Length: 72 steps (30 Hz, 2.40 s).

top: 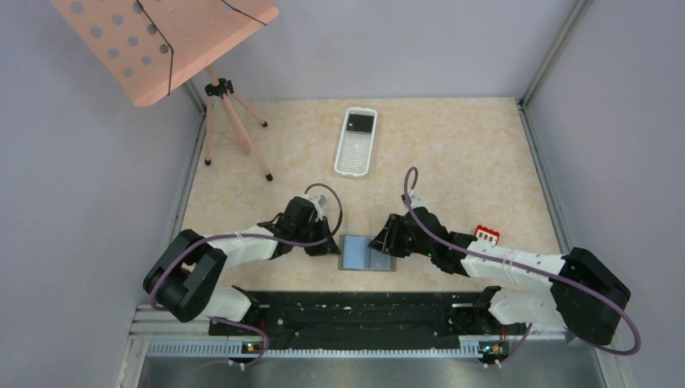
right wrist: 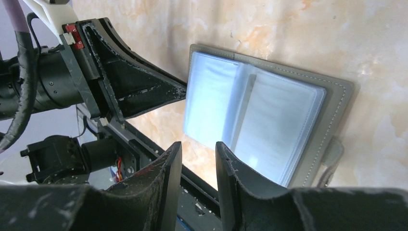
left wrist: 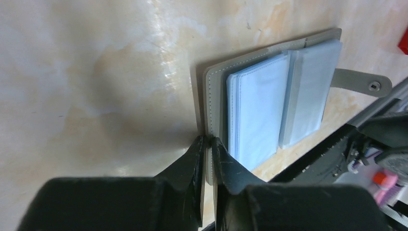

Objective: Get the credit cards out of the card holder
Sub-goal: Remove the credit card from the card holder.

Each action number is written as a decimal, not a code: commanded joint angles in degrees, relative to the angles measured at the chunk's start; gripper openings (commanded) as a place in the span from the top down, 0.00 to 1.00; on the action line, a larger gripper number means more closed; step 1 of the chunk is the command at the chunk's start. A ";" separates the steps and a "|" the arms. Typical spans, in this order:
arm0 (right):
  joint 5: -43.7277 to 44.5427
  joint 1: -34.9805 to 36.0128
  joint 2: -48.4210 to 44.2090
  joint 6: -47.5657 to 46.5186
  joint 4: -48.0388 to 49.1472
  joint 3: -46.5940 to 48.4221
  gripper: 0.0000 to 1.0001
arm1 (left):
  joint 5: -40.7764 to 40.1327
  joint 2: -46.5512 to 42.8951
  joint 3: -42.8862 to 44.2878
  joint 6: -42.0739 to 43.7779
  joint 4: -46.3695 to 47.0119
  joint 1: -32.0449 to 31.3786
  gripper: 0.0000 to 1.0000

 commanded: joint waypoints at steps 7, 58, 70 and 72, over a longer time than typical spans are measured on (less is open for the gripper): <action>9.94 -0.65 -4.87 -3.22 -16.08 1.21 0.63 | 4.95 1.97 -2.05 -4.40 8.91 -3.22 0.90; 2.67 -1.00 -8.56 -1.65 -7.83 -2.50 0.66 | 4.98 3.50 -3.79 -11.74 16.73 -8.91 0.91; -0.23 -0.68 -6.65 0.07 -1.88 -3.96 0.64 | 4.64 3.85 -3.34 -11.83 16.43 -9.27 0.91; 0.59 -0.64 -6.35 -0.20 -2.70 -3.87 0.64 | 4.52 3.85 -3.33 -11.83 16.38 -9.27 0.91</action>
